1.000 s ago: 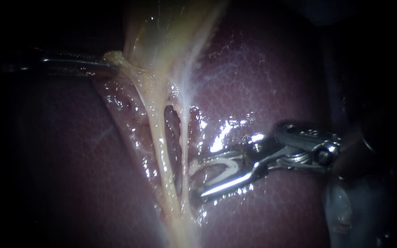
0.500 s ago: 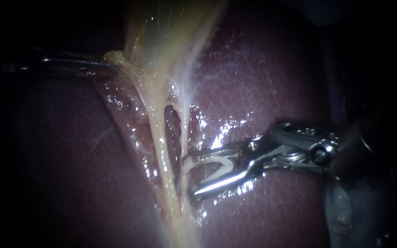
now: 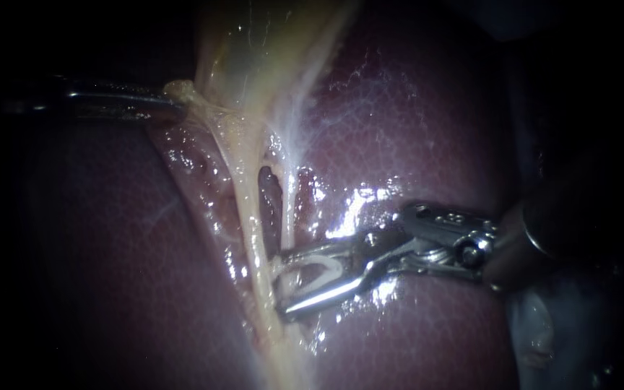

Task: Clipping first clip left tube

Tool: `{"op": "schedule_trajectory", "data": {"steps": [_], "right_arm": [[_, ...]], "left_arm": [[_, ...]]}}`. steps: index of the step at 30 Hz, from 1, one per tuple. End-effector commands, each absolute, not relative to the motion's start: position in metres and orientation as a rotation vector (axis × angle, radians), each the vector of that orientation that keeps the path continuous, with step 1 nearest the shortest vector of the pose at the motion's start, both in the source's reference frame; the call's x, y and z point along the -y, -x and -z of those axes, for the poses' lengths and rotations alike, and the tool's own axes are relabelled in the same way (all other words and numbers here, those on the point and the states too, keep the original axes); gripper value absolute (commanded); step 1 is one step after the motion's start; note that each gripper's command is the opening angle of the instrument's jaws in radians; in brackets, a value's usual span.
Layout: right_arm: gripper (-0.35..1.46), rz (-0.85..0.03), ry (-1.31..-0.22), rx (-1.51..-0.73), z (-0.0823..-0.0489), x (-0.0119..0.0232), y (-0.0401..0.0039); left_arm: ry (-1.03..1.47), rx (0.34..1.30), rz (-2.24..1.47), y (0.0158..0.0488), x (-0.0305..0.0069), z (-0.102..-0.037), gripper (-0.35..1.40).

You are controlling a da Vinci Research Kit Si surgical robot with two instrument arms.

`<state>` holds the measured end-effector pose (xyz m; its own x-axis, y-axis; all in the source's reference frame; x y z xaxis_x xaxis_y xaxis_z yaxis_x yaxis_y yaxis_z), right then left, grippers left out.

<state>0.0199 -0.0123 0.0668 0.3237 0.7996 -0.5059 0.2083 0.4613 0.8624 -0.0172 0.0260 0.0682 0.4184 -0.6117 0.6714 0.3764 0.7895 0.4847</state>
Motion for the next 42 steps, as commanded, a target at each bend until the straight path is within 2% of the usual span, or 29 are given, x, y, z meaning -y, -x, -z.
{"op": "schedule_trajectory", "data": {"steps": [1, 8, 19, 33, 37, 42], "right_arm": [[0.5, -0.503, -1.057, -1.214, -0.0672, 0.0123, -0.0199], [0.5, -0.492, -1.066, -1.214, -0.0678, 0.0125, -0.0215], [0.5, -0.483, -1.13, -1.278, -0.066, 0.0134, -0.0235], [0.5, -0.469, -1.188, -1.341, -0.0606, 0.0141, -0.0245], [0.47, -0.47, -1.191, -1.342, -0.06, 0.014, -0.0246], [0.35, -0.48, -1.202, -1.336, -0.0599, 0.0136, -0.0242]], "left_arm": [[-0.277, 0.955, 0.63, 0.0172, -0.026, -0.0682, -0.35], [-0.277, 0.955, 0.63, 0.0173, -0.026, -0.0683, -0.35], [-0.276, 0.954, 0.63, 0.0173, -0.026, -0.0683, -0.35], [-0.277, 0.955, 0.629, 0.0173, -0.0261, -0.0683, -0.35], [-0.277, 0.955, 0.629, 0.0173, -0.0261, -0.0683, -0.35], [-0.277, 0.955, 0.629, 0.0173, -0.0261, -0.0683, -0.35]]}}
